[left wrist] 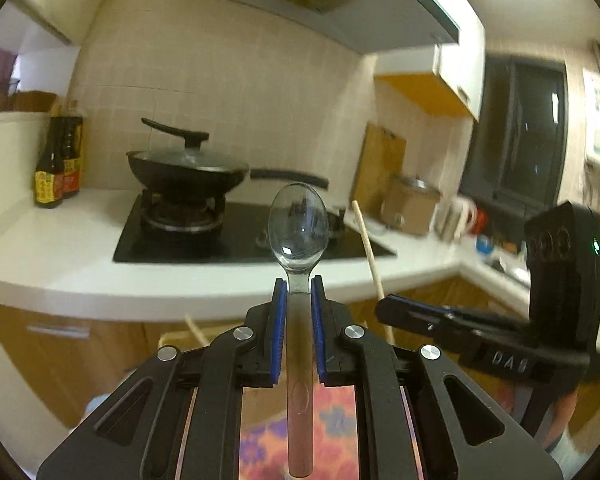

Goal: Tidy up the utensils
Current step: 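Lift the clear spoon and chopstick over the basket with both grippers, then open both grippers to drop the spoon and chopstick into the basket, then grasp a wooden chopstick with left gripper while right gripper grasps a chopstick pair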

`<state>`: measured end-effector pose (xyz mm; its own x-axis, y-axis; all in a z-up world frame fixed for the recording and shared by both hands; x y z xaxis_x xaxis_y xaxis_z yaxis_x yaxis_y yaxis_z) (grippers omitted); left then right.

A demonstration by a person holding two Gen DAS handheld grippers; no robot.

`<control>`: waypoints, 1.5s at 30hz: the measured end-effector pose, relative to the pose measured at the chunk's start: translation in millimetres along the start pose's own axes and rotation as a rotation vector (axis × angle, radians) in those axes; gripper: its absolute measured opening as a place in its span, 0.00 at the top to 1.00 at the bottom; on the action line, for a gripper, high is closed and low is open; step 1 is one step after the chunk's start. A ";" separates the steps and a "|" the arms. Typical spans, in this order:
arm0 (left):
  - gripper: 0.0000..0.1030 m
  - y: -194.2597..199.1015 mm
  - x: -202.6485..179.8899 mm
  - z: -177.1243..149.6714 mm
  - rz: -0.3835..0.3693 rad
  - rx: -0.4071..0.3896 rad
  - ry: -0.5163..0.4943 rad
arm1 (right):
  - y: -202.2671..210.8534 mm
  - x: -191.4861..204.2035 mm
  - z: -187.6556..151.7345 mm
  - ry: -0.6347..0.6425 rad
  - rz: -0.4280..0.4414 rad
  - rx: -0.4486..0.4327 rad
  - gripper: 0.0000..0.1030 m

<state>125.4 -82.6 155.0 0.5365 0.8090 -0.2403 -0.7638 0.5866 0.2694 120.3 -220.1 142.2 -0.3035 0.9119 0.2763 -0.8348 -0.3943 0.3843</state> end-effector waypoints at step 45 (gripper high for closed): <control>0.41 64.0 35.2 -56.9 0.053 0.074 0.158 | 11.8 2.7 -77.3 -0.034 -0.121 0.074 0.78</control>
<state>75.0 -18.8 110.6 0.4282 0.8262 -0.3661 -0.7581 0.5489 0.3520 74.1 -213.5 79.4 -0.1858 0.9496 0.2527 -0.8280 -0.2897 0.4800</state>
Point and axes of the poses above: each gripper's, at about its wrist camera, not at the fingertips, and y roughly against the way its jaws point, x to its left, z to its top, the point moved 4 cm from there along -y, roughly the way its jaws point, and after that the axes turned 1 degree about -z, right-handed, at the moved point
